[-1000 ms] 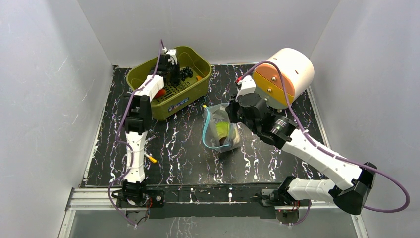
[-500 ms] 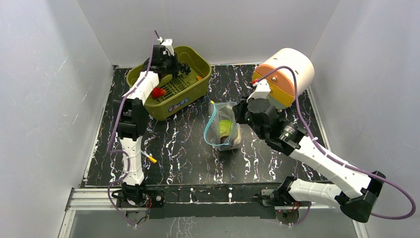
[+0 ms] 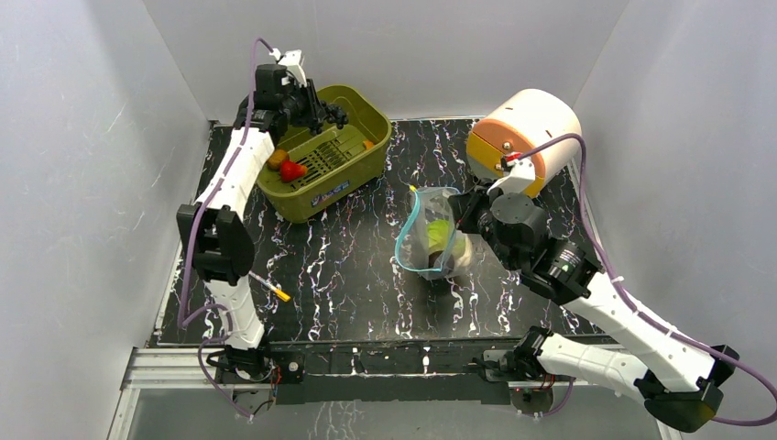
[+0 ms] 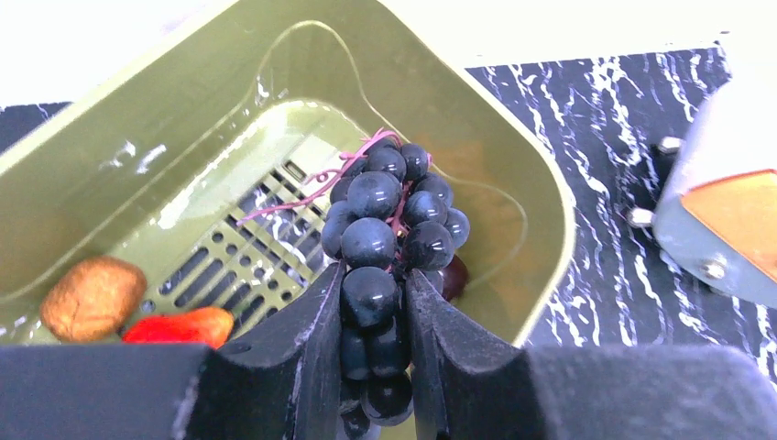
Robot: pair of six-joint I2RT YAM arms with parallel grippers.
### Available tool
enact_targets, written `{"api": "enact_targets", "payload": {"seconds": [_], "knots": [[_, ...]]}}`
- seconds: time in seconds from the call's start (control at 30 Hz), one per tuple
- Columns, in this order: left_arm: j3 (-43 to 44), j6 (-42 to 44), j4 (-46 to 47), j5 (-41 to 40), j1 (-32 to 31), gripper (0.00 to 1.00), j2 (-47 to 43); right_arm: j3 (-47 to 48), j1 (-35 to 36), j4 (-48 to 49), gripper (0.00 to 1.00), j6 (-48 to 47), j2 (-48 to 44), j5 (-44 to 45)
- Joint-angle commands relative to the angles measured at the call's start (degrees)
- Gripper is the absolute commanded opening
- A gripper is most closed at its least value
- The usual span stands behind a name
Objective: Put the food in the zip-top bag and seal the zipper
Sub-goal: Pick up the fake fruit from the bin, then place the fake fruit in the zipper food storage bag.
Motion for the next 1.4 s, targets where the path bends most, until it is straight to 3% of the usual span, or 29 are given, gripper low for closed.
{"api": "enact_targets", "payload": {"seconds": [0.0, 0.23, 0.47, 0.77, 1.07, 1.37], "knots": [[-2.6, -2.3, -6.4, 3.1, 0.1, 0.07, -9.3, 1.2, -0.2, 0.8, 0.00, 2.6, -0.1, -0.4], [-10.1, -5.8, -8.3, 10.1, -0.2, 0.08, -18.0, 0.0, -0.2, 3.7, 0.00, 6.5, 2.8, -5.0], [-15.2, -8.8, -11.3, 17.0, -0.5, 0.10, -24.7, -2.1, -0.2, 8.9, 0.00, 10.6, 5.7, -2.0], [-17.8, -1.4, -21.4, 23.6, -2.5, 0.11, -31.2, 0.8, -0.2, 7.9, 0.00, 8.4, 10.5, 3.4], [-24.6, -7.3, -13.1, 36.3, -6.4, 0.11, -37.4, 3.7, -0.2, 5.8, 0.00, 5.3, 14.6, 11.3], [-24.9, -8.1, -11.9, 41.8, -11.0, 0.12, -38.7, 5.9, -0.2, 5.7, 0.00, 7.7, 17.6, 7.4]]}}
